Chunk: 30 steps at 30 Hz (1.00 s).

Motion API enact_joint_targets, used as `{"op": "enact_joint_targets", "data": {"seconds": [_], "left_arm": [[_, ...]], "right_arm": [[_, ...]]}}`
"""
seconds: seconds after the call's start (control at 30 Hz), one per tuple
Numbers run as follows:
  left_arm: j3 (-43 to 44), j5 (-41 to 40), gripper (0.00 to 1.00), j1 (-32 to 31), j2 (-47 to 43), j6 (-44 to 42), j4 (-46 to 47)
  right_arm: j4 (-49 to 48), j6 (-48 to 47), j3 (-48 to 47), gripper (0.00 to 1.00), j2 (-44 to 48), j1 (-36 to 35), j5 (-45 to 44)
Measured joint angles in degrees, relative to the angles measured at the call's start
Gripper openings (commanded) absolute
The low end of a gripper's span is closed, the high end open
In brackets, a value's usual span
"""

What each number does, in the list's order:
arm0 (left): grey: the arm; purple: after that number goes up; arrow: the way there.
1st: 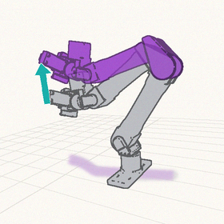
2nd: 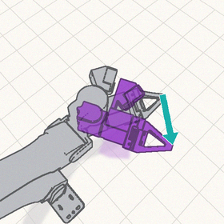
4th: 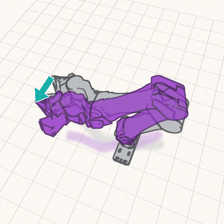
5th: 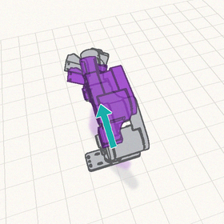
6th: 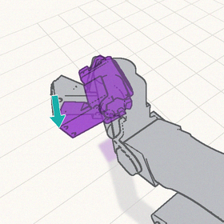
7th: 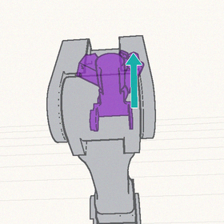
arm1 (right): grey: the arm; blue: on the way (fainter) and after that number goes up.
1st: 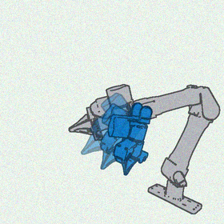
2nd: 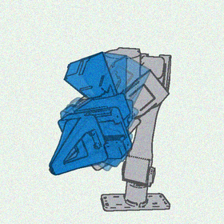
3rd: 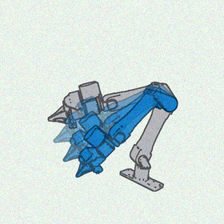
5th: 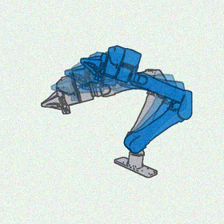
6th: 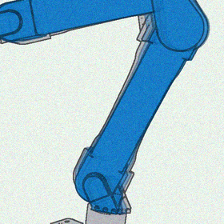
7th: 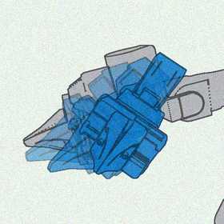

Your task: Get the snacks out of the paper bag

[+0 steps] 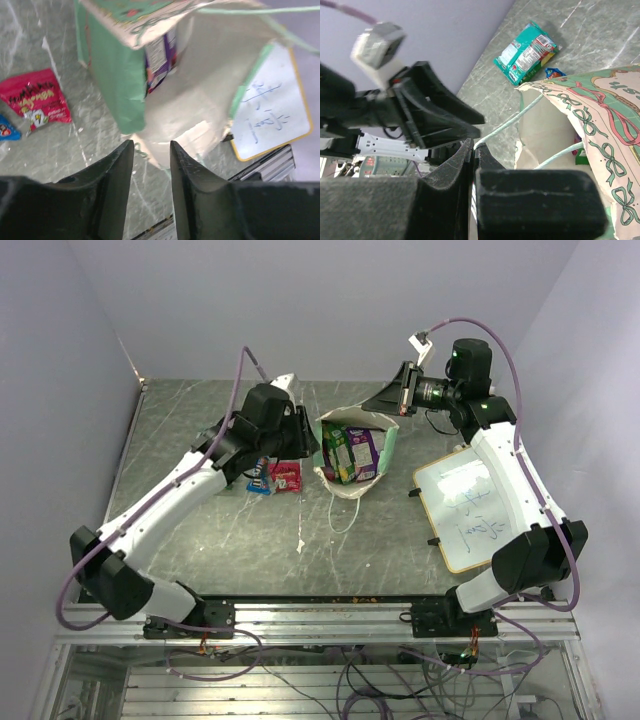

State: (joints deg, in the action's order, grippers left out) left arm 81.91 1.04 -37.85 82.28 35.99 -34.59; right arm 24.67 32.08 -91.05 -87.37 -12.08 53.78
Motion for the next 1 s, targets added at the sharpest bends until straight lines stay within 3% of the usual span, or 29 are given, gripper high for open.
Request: {"op": "enact_joint_targets", "data": {"seconds": [0.37,0.63,0.83,1.0], "left_arm": [[-3.3,-8.2,0.25,-10.9,-3.7,-1.1,12.4],[-3.4,-13.2,0.24,-16.9,4.9,-3.9,16.2],[-4.6,-17.9,0.2,-17.2,11.6,-4.9,21.7],[-4.7,-21.5,0.25,-17.2,18.8,-4.9,25.7]], "right_arm": [[-0.9,0.0,0.3,0.0,0.1,0.0,-0.1],[-1.1,0.1,0.6,0.0,0.1,-0.1,-0.2],[-0.8,0.0,0.5,0.0,0.1,-0.2,-0.4],[0.2,0.0,0.2,0.0,0.1,-0.2,-0.7]]}}
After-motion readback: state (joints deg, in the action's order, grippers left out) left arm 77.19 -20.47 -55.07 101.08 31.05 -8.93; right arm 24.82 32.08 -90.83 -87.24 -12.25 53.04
